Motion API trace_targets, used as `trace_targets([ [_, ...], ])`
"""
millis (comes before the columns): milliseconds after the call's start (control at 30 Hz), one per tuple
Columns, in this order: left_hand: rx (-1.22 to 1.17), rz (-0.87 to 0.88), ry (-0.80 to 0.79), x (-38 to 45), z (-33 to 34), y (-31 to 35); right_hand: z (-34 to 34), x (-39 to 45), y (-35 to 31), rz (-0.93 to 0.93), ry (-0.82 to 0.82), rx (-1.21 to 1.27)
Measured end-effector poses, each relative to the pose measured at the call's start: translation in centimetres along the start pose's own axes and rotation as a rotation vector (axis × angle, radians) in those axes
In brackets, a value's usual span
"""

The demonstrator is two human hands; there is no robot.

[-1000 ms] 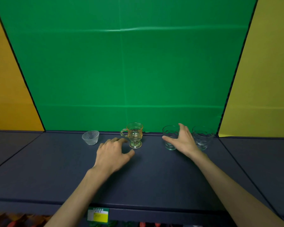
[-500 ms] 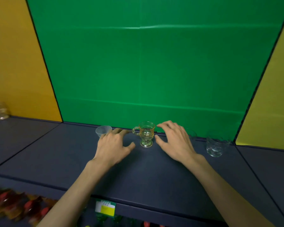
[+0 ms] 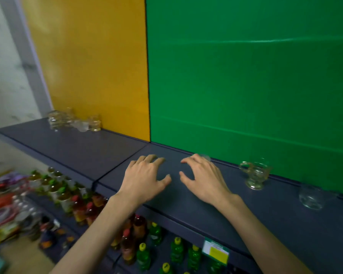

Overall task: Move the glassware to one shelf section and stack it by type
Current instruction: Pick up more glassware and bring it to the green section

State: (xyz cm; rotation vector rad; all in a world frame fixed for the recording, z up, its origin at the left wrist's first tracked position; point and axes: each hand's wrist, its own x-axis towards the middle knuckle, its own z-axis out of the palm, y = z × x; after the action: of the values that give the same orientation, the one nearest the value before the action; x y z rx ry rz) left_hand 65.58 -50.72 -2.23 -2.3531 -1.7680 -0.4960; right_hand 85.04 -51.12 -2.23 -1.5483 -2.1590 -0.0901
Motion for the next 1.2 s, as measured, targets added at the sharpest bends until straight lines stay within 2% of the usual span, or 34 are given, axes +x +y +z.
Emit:
trace_targets([
  [133,0.007,-0.038,-0.025,-1.8,-1.2,-7.4,3.4,2.8,-6.4,-0.045,-0.05,0.009],
  [567,0.068,-0.179,-0.052,-7.0,-3.4,-31.3,13.4,11.1,-25.3,-0.109,-0.066,-0.007],
  [900,0.058,-0.234,-0.082,-7.4,-3.2,-44.0,20.4,19.3,-34.0,-0.162,-0.124,-0.051],
  [1200,0.113,-0.235,-0.095,-0.6,-2.5,-56.6,27.2,30.5,-39.7,-0.128,-0.125,-0.025],
])
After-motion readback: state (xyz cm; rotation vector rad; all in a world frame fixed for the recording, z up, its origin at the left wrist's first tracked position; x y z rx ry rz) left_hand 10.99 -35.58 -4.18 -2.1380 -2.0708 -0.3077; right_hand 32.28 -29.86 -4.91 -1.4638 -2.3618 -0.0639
